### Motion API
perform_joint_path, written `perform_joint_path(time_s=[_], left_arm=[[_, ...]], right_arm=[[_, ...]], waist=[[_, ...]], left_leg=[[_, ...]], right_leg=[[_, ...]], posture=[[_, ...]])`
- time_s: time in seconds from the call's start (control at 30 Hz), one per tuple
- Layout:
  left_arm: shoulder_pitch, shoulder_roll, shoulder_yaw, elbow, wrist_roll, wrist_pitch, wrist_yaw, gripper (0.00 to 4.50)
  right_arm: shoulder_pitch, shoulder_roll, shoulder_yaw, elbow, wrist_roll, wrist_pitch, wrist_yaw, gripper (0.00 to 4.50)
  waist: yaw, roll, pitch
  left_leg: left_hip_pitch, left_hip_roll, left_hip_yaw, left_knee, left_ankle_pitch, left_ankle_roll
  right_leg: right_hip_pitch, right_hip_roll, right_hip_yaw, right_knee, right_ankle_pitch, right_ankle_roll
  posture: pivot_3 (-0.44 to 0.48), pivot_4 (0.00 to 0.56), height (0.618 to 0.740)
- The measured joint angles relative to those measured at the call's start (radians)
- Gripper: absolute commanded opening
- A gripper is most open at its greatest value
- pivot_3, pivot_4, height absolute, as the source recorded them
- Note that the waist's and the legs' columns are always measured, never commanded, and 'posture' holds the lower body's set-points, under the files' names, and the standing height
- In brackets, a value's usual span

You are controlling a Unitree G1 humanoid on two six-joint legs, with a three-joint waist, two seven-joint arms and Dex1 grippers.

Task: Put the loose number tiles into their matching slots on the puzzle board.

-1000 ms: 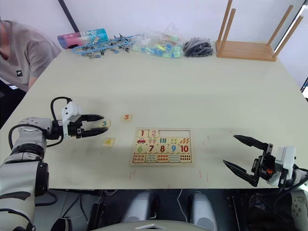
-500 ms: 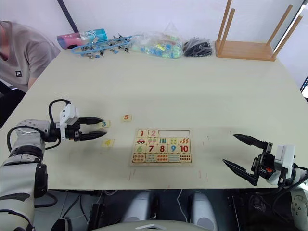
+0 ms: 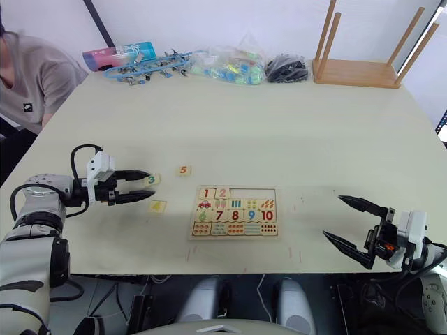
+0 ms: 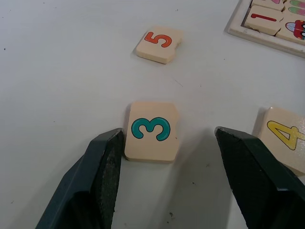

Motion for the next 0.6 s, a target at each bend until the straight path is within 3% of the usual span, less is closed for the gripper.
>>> perform_joint_path(time_s=[0.1, 0.2, 0.6], left_arm=[[-0.001, 0.0, 0.0, 0.0, 0.002, 0.0, 0.007, 2.39], [-0.001, 0.0, 0.0, 0.0, 0.002, 0.0, 0.008, 1.03], [-0.002, 0.0, -0.002, 0.0, 0.004, -0.011, -0.008, 0.96]], right_arm=[[-0.002, 0.0, 0.001, 0.0, 0.0, -0.002, 0.0, 4.5], [-0.002, 0.0, 0.002, 0.0, 0.0, -0.003, 0.0, 4.5], [-0.001, 0.0, 0.002, 0.0, 0.001, -0.003, 0.011, 4.5]], waist=[[0.0, 0.0, 0.0], [0.0, 0.0, 0.0], [0.0, 0.0, 0.0]], left_leg=[[0.0, 0.0, 0.0, 0.0, 0.0, 0.0], [0.0, 0.0, 0.0, 0.0, 0.0, 0.0], [0.0, 0.0, 0.0, 0.0, 0.0, 0.0]], right_leg=[[0.0, 0.0, 0.0, 0.0, 0.0, 0.0], [0.0, 0.0, 0.0, 0.0, 0.0, 0.0], [0.0, 0.0, 0.0, 0.0, 0.0, 0.0]], posture=[[0.0, 0.15, 0.737], [0.0, 0.15, 0.737], [0.0, 0.15, 0.737]])
